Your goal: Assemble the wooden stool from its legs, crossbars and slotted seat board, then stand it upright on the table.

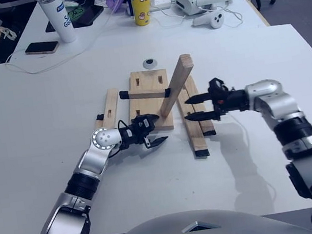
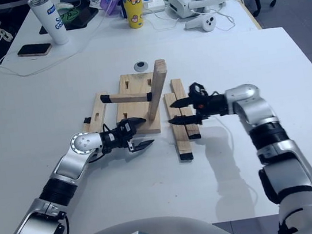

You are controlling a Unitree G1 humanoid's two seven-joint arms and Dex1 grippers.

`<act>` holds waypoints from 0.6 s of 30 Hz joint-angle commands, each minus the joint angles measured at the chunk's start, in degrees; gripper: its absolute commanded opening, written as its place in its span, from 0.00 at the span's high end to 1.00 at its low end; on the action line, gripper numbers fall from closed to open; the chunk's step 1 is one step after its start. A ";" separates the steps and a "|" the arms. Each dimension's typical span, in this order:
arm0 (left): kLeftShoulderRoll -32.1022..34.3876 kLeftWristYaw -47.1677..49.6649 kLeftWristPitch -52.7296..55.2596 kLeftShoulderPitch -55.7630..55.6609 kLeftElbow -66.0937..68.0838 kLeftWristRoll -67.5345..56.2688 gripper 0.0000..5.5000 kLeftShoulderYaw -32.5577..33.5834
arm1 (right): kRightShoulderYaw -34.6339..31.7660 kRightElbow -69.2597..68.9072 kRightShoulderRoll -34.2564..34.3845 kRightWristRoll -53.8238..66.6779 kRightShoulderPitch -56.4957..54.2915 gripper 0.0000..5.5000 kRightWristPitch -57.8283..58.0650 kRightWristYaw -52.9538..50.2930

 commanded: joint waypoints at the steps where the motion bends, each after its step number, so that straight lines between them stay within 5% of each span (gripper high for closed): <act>1: 1.13 2.54 5.56 2.85 4.78 3.02 0.26 -0.13 | -12.06 -5.95 -2.82 13.32 -7.01 0.51 14.24 -1.46; 4: 1.61 2.47 5.76 3.66 4.63 2.86 0.26 -0.30 | -28.77 -6.13 3.15 41.51 -26.91 0.60 29.56 -15.80; 8: 2.00 1.90 5.42 3.82 5.74 3.36 0.26 -0.91 | -30.24 -17.13 12.49 57.21 -34.19 0.72 26.81 -31.85; 14: 1.98 1.17 5.30 3.48 6.48 3.53 0.26 -1.55 | -16.70 -28.12 25.29 49.07 -19.92 0.87 25.91 -42.04; 18: 2.14 1.25 5.92 3.79 5.65 3.06 0.26 -1.61 | 6.14 -24.15 24.40 24.71 -4.90 0.98 24.15 -47.35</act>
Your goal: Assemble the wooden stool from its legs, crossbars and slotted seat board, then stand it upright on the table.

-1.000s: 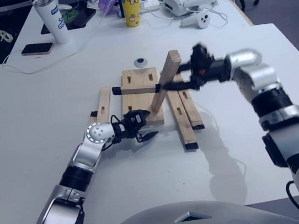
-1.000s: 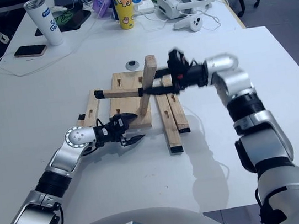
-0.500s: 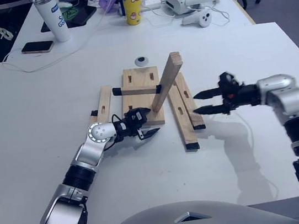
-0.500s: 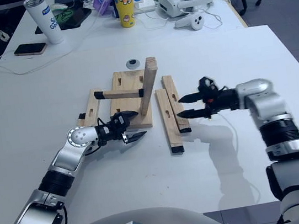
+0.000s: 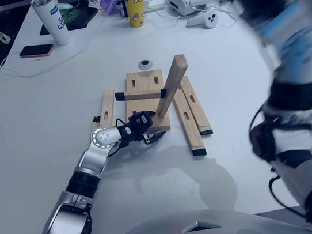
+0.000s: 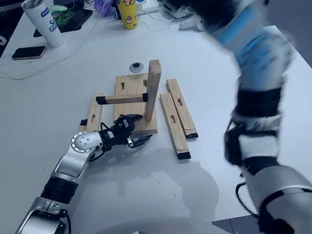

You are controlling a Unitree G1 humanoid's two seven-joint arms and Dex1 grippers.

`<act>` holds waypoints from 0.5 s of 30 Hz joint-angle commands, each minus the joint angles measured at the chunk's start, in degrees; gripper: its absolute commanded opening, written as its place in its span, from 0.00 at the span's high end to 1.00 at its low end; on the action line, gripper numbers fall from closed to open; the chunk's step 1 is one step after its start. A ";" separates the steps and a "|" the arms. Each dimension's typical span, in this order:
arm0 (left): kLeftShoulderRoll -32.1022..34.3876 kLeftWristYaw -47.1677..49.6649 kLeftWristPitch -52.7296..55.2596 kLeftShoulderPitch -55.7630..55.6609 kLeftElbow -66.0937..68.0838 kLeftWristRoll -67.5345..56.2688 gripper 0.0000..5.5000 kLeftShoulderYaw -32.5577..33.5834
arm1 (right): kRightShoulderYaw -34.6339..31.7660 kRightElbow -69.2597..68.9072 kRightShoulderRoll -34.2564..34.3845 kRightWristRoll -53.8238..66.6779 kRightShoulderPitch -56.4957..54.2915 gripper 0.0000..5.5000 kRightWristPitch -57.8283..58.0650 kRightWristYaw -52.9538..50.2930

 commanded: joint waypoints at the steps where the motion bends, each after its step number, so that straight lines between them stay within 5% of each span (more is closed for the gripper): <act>1: 2.41 -0.83 6.07 4.12 4.14 3.05 0.26 -1.70 | 18.50 4.88 -2.40 -22.83 16.25 0.99 -2.11 -5.72; 9: 1.76 0.67 5.87 5.05 6.42 2.74 0.26 -1.09 | -3.03 -5.23 -0.08 5.89 6.01 0.99 2.15 -0.57; 15: 1.12 1.55 5.55 5.42 7.69 2.41 0.26 -0.63 | -10.91 -8.00 -2.09 26.29 -0.76 0.99 3.97 -5.67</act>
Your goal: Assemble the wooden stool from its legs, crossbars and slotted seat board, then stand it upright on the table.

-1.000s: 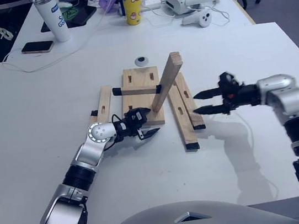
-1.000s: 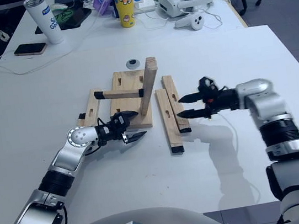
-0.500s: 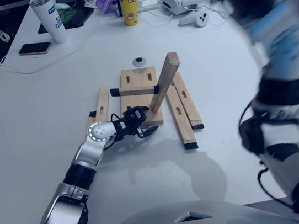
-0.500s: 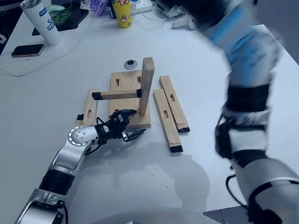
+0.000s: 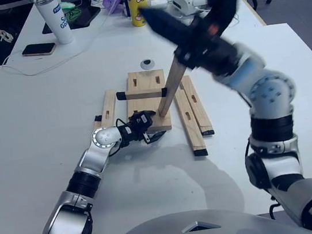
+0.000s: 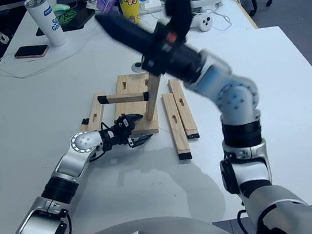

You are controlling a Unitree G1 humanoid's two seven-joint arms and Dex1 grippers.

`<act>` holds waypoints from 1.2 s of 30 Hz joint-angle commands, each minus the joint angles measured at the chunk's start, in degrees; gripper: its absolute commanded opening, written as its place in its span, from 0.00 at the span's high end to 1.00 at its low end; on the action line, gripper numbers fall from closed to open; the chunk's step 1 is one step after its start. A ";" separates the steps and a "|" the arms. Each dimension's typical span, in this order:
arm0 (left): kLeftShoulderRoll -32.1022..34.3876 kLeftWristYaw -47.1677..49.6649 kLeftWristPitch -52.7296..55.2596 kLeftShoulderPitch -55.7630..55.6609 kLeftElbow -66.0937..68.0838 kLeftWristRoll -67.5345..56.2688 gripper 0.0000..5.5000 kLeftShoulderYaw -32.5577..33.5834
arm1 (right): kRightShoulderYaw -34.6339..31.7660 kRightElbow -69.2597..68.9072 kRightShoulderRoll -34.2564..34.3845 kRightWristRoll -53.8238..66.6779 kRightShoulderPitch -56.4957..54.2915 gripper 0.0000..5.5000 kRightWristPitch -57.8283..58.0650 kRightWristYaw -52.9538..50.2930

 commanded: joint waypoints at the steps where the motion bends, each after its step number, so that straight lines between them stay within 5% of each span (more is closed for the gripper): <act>1: 1.78 0.72 5.38 5.13 7.12 3.13 0.26 -1.22 | -5.71 -2.12 -0.96 11.15 -5.50 0.99 -0.94 -6.49; 7: 1.96 0.61 5.31 5.68 7.30 3.01 0.26 -1.36 | -7.37 -0.15 -0.40 -2.72 -9.56 0.99 -11.49 -15.04; 10: 2.17 0.47 5.38 5.69 7.22 2.83 0.26 -1.31 | -3.04 0.98 0.84 -9.66 -8.18 0.99 -11.91 -16.28; 15: 2.34 0.49 5.61 5.63 6.63 2.84 0.26 -1.26 | 21.62 6.80 -0.67 -27.19 13.08 0.99 0.82 -20.38; 17: 2.07 0.41 5.78 5.01 6.52 2.80 0.26 -1.28 | 24.21 6.69 -1.51 -31.35 20.36 0.99 0.61 -21.16; 23: 1.18 1.47 5.55 5.39 8.23 3.00 0.26 -1.35 | 10.00 0.54 6.31 -23.75 6.20 0.99 -13.32 -16.02; 28: 0.49 2.27 5.85 4.91 9.27 2.96 0.26 -1.04 | -4.16 -1.45 4.33 -4.84 -2.47 0.99 -12.33 -14.86; 36: -1.66 6.11 6.58 0.84 13.20 6.32 0.26 -2.68 | -7.21 8.35 -5.41 -21.40 7.93 0.99 -15.09 -13.32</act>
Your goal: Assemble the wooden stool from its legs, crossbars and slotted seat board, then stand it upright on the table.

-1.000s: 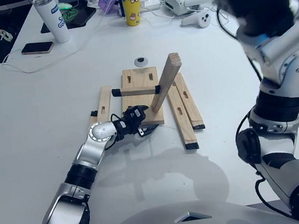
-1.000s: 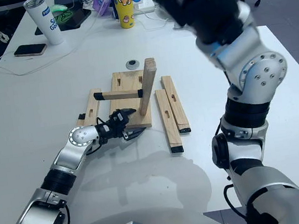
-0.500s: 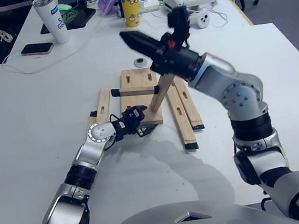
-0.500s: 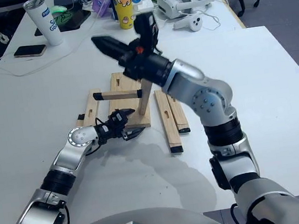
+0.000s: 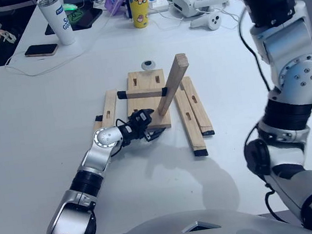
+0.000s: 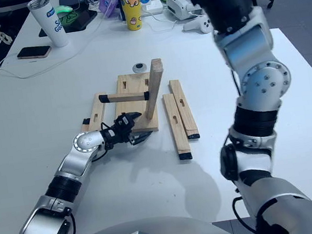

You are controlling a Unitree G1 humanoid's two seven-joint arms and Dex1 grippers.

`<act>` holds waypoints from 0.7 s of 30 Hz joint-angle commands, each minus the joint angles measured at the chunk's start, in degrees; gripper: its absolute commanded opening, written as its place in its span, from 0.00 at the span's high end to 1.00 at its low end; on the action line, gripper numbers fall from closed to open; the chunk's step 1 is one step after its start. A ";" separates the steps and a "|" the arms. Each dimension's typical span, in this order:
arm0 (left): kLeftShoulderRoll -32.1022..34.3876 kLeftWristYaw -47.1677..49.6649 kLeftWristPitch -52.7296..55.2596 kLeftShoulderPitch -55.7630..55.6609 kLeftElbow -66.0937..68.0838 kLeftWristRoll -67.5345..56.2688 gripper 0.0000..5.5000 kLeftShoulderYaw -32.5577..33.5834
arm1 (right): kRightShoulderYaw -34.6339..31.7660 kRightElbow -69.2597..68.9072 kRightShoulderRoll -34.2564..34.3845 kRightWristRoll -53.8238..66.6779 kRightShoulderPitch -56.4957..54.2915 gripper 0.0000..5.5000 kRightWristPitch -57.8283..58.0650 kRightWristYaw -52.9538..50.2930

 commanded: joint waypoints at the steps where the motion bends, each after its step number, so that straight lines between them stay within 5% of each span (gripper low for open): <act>1: 0.03 2.63 7.62 2.14 9.16 6.14 0.26 -3.18 | 1.23 3.68 -2.33 -9.39 5.71 0.99 -1.66 1.23; 11: -3.35 5.96 11.68 0.73 5.83 4.36 0.26 -0.73 | 10.17 5.24 -3.79 -29.20 16.26 0.99 -4.26 3.33; 21: -1.59 9.69 4.45 14.79 -20.69 -0.96 0.26 7.38 | 15.20 -20.65 -5.17 -36.96 42.51 0.95 6.24 -4.85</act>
